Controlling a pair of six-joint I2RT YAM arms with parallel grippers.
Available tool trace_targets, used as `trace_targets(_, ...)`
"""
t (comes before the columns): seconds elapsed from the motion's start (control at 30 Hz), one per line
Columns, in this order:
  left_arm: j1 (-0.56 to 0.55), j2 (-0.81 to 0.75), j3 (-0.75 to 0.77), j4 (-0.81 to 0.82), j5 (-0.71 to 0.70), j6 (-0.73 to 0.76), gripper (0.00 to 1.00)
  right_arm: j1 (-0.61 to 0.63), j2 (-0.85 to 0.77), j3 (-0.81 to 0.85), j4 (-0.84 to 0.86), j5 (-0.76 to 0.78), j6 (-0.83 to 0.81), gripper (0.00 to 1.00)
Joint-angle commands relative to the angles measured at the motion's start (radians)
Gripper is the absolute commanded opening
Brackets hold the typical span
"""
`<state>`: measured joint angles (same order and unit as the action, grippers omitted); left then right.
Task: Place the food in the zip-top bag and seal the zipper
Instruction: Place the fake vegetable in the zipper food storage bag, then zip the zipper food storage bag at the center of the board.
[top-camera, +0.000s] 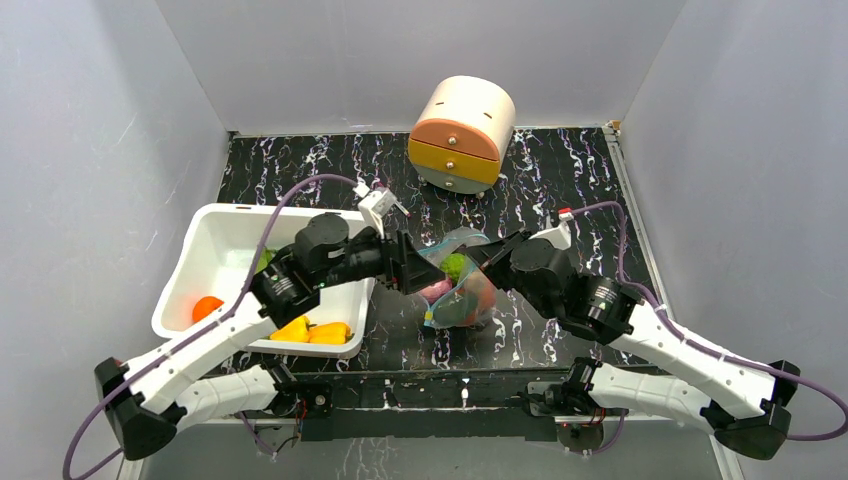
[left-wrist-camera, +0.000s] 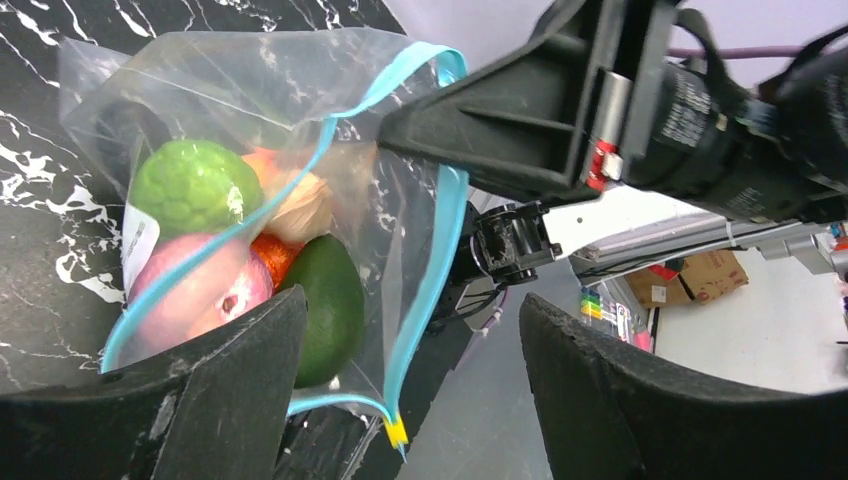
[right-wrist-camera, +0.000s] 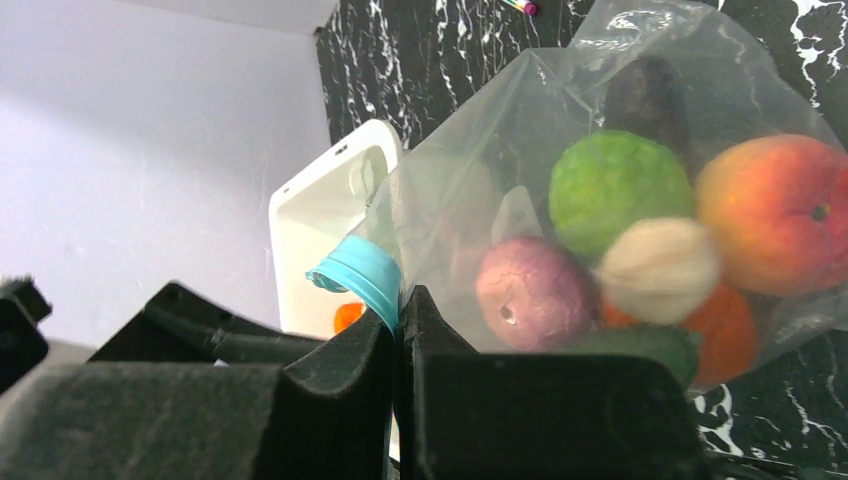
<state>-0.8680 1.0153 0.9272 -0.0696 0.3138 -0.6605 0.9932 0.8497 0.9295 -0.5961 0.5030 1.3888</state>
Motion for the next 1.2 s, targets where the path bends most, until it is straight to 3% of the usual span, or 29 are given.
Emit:
trace_targets(0.0, -0.005, -0.081, 0.043, -0.112, -0.011, 0.059, 0.73, 0.002, -0.035, 0.042, 0.101, 0.084, 0.108, 0.00)
trace_targets(0.43, -0.006, -0.126, -0.120, -0.006, 0.148, 0.089, 0.63, 0.002, -0.021, 0.064, 0.141, 0.165, 0.226, 0.00)
trace_targets(0.7, -0.007, -0.134, -0.192, 0.007, 0.065, 0.112, 0.64, 0.002, 0.004, 0.079, 0.160, 0.172, 0.239, 0.00)
trace_targets(1.1, -0.008, -0.058, -0.214, 0.139, 0.101, 0.083, 0.36, 0.002, -0.003, 0.044, 0.166, 0.164, 0.263, 0.00)
trace_targets(1.17, -0.007, -0.055, -0.218, 0.150, 0.103, 0.082, 0.23, 0.002, -0.006, 0.038, 0.166, 0.160, 0.266, 0.00)
